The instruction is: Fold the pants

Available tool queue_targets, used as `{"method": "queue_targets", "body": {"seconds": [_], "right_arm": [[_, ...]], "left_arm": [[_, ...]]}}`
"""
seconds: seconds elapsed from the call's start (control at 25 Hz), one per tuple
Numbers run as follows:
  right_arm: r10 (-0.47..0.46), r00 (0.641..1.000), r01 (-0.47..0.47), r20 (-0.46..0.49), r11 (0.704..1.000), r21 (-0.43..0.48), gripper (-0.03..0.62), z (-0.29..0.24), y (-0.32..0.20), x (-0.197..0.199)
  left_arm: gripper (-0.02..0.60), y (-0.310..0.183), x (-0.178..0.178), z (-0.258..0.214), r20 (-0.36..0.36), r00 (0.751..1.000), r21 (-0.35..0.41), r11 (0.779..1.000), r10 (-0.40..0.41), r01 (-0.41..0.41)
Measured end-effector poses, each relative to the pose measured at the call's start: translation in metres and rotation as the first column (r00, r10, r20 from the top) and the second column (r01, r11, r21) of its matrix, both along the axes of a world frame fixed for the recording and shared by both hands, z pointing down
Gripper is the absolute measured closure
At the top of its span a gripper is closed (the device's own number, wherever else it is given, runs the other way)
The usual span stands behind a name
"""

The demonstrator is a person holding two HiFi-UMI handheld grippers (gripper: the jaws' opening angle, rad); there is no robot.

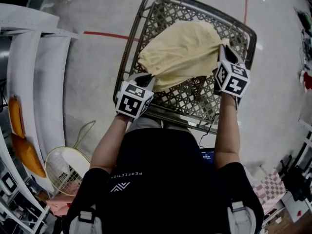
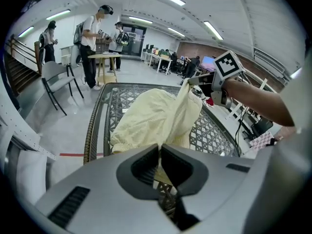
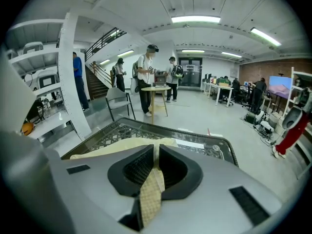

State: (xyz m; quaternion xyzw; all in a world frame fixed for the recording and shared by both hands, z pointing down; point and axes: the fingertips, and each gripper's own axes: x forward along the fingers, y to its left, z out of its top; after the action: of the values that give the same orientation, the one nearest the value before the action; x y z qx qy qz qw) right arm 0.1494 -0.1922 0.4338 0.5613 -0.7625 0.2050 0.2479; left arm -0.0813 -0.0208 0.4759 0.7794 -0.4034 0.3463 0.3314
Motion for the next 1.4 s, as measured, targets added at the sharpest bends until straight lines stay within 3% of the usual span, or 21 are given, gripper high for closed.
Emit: {"method": "queue_targets", "body": {"seconds": [0.6, 0.96, 1.4], "right_arm": [[-0.029, 1.0, 0.029, -0.001, 1.0, -0.013, 0.54, 0.014, -0.069, -0.051], [-0.069, 0.998, 0.069, -0.001, 0.997, -0.045, 0.539, 0.037, -0.09, -0.082], [-0.081, 0.996, 0.083, 0.036, 0.995, -0.059, 0.539, 0.048, -0.105, -0.101]], "left_arm": [[0.557, -0.048, -0.036, 0.014, -0.019, 0.999, -0.032, 0.999, -0.038, 0.037], [0.557, -0.057, -0.056, 0.03, 0.019, 0.997, -0.056, 0.995, -0.079, 0.08], [0.557, -0.067, -0.071, 0.035, 0.047, 0.988, -0.025, 0.989, -0.145, 0.146]]}}
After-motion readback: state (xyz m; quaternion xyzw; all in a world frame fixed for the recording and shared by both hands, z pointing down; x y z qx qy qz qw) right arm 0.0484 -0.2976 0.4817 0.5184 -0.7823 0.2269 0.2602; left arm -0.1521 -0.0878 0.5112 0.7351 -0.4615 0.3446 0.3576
